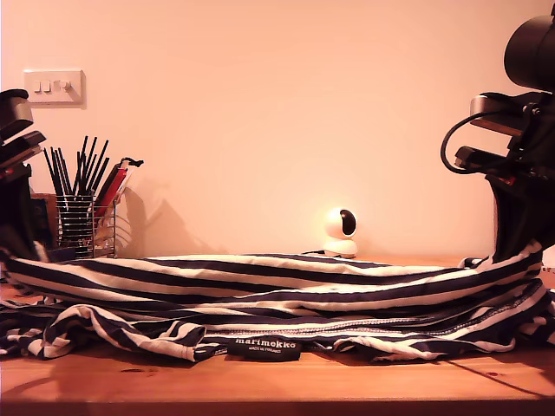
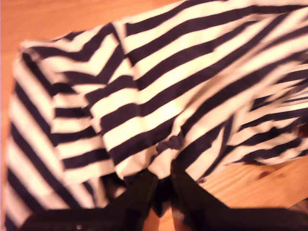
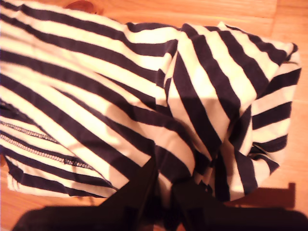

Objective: Fold the t-shirt in front of you. After folding it, place it to the right side.

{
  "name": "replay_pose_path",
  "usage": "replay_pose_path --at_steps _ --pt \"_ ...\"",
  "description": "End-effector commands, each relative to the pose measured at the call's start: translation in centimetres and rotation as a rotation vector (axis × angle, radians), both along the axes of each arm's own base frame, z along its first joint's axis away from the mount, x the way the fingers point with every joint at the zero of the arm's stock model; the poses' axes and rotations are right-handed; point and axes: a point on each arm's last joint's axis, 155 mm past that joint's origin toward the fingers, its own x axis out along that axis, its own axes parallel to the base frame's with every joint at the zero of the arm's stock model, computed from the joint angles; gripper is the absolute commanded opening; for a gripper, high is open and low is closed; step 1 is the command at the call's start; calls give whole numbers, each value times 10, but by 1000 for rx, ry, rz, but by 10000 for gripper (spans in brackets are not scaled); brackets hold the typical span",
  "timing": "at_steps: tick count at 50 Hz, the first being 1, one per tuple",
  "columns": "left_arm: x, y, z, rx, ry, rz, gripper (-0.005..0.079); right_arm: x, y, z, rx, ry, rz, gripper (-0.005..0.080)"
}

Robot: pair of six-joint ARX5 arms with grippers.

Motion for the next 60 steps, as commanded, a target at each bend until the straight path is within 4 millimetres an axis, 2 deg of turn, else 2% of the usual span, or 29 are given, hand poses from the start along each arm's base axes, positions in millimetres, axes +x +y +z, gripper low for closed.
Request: replay_pose_path --at_steps 1,8,19,27,36,47,55,60 --pt "-7 4 -5 12 23 11 -21 -11 -1 -8 -8 22 1 -13" --pt "-10 13 -11 56 46 32 -21 -15 -7 -12 -37 40 -12 -13" --pt "-11 34 -15 98 64 89 -21 -32 -16 -22 -77 115 -25 -6" --pt "-13 49 -18 130 79 127 -21 -47 -25 -27 -119 176 -37 134" --pt "-14 53 -18 136 86 138 -20 -63 -31 -31 -140 245 -41 296" --pt "-26 54 -23 147 135 134 107 -64 -31 -21 -142 264 -40 321" --pt "-33 67 -27 224 161 139 223 -51 -26 -1 -119 232 -35 323" --pt "-32 78 -28 278 156 159 250 -43 -21 10 -100 208 -26 323"
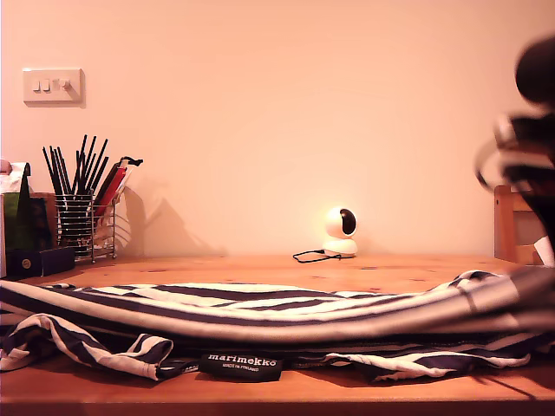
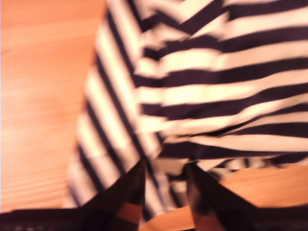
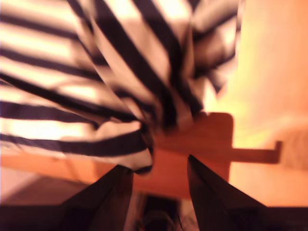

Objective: Fold the t-shirt in front of you. After folding it, place it to the right side.

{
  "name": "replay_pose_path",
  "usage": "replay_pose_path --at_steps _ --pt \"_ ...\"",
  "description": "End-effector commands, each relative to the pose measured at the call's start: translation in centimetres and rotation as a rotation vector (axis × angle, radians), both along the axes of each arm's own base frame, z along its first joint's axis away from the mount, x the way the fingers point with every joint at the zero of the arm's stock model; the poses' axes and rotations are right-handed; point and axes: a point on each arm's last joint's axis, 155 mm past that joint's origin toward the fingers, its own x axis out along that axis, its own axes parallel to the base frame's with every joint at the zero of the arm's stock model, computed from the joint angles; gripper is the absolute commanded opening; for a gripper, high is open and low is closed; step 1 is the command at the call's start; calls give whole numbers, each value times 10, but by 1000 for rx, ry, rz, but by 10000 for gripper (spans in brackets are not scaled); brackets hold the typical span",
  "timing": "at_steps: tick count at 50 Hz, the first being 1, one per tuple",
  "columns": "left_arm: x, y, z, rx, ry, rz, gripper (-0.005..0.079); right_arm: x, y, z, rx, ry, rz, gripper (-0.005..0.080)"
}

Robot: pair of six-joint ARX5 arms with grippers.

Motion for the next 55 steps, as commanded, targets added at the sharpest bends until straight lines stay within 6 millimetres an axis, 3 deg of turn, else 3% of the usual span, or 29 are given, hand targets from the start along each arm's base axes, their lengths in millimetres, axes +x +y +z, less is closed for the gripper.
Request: replay_pose_path --at_steps 1,18,24,35,40,49,55 --pt "-4 7 -4 31 6 7 252 5 1 9 9 -27 3 323" --pt "0 47 1 243 -3 58 257 4 -1 21 2 -17 14 362" --pt "6 40 4 207 -26 48 257 15 -1 24 13 -60 5 412" --pt "16 24 7 147 -66 21 257 19 0 26 39 -68 -9 413" --pt "21 6 9 60 -87 8 257 24 0 25 40 -80 -8 413" --pt "27 -56 21 -203 -121 -57 256 40 1 19 67 -107 -26 414" --pt "31 -90 32 -303 -150 -111 256 43 -4 4 62 -71 -42 429"
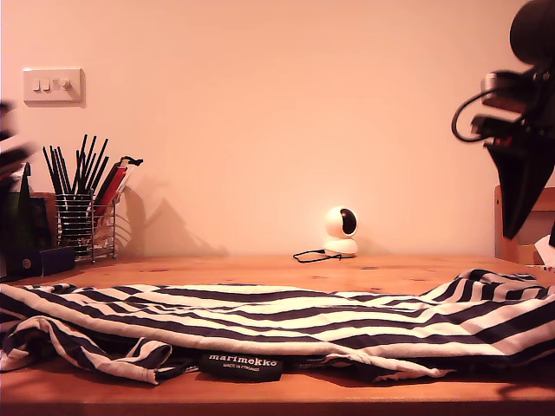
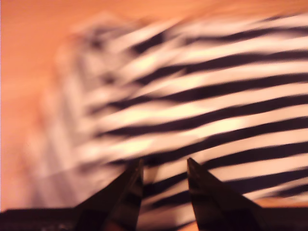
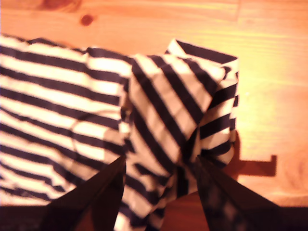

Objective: Fold the t-shirt in front of you. After folding it, place it to the right side.

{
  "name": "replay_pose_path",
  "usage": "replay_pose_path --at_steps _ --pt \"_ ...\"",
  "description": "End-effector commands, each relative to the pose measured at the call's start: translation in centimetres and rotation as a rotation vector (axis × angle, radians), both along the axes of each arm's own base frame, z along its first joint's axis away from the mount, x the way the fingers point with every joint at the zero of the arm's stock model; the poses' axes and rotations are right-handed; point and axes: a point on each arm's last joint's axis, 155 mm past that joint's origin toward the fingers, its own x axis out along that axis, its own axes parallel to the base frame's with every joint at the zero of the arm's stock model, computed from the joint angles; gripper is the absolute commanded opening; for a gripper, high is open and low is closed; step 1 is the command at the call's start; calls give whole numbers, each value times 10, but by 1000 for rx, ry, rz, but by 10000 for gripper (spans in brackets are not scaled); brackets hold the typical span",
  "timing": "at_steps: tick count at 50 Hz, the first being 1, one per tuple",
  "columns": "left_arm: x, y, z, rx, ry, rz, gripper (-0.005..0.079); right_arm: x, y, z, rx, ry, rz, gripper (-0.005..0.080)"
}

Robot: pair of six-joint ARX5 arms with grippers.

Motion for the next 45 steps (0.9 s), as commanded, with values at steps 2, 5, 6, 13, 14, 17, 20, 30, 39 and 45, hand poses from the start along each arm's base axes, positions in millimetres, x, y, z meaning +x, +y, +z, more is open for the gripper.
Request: replay_pose_path --at_steps 2,5,6,13,14,17,20,30,39,45 --pt "3 -21 10 -54 -29 -34 256 4 -5 -16 1 50 -25 431" --pt "4 -36 15 -79 -46 -68 256 6 -8 -23 -4 63 -19 431" --pt "3 -41 16 -83 -51 -80 256 6 -8 -26 -7 67 -14 431" --pt "1 -64 20 -95 -80 -146 256 15 -11 -37 -20 59 -3 431" --pt "0 -67 20 -97 -81 -152 256 16 -11 -37 -25 57 2 431" --pt "-1 -74 22 -103 -87 -166 256 18 -13 -40 -28 53 -3 432" --pt "-1 -79 23 -108 -94 -175 256 19 -14 -42 -30 55 3 432" --pt "-5 -87 23 -111 -96 -197 256 13 -23 -55 -60 99 24 469" --pt "-5 -88 23 -112 -96 -199 256 15 -24 -59 -65 99 33 468" --pt "-6 -88 23 -112 -93 -199 256 15 -31 -63 -57 116 11 468"
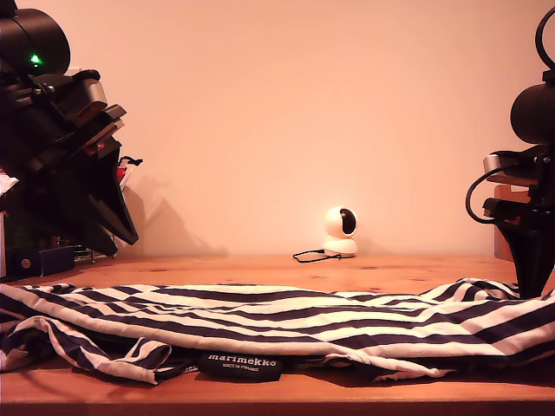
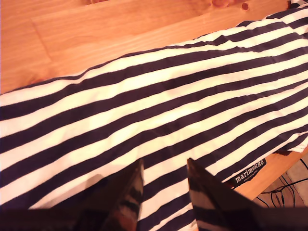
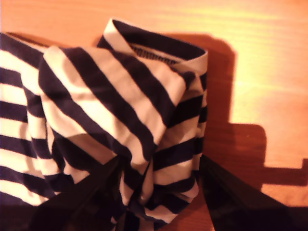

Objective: Fold the t-shirt in front of you. After folding it, place it to the right side.

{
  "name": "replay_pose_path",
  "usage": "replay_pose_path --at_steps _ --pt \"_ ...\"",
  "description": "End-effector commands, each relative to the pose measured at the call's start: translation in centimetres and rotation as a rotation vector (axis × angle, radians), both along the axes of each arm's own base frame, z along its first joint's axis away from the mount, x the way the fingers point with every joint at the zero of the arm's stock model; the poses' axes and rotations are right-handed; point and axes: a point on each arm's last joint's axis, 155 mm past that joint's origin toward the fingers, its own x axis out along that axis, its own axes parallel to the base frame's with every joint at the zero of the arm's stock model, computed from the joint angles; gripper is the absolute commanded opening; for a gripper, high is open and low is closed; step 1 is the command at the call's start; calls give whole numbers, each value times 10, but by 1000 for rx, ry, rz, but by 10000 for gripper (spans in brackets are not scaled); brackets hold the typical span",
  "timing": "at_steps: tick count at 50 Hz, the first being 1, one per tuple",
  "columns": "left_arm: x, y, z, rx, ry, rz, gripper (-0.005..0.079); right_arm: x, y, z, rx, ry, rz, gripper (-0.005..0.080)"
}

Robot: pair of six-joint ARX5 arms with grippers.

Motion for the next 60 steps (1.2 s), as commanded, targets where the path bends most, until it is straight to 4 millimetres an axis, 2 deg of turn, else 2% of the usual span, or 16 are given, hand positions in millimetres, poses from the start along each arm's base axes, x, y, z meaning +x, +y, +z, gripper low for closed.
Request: replay_pose_path --at_steps 1,12,19,45,53,58,60 --pt "2 -2 5 -9 -11 -3 256 1 -5 -6 7 18 -13 468" --pt "2 -2 5 -9 -10 -3 256 -12 1 -26 90 118 -44 468" --pt "2 -3 5 -12 -11 -4 256 -19 15 -33 176 170 -50 468" --pt "8 -14 14 -51 -47 -6 256 -18 72 -8 482 177 -14 468" --pt "10 -24 16 -70 -57 -11 254 -15 85 1 562 168 -10 467" --pt "9 -32 12 -79 -43 -17 254 -15 91 4 586 171 -9 425" --pt "8 -35 10 -79 -42 -27 253 -15 91 4 586 173 -11 361"
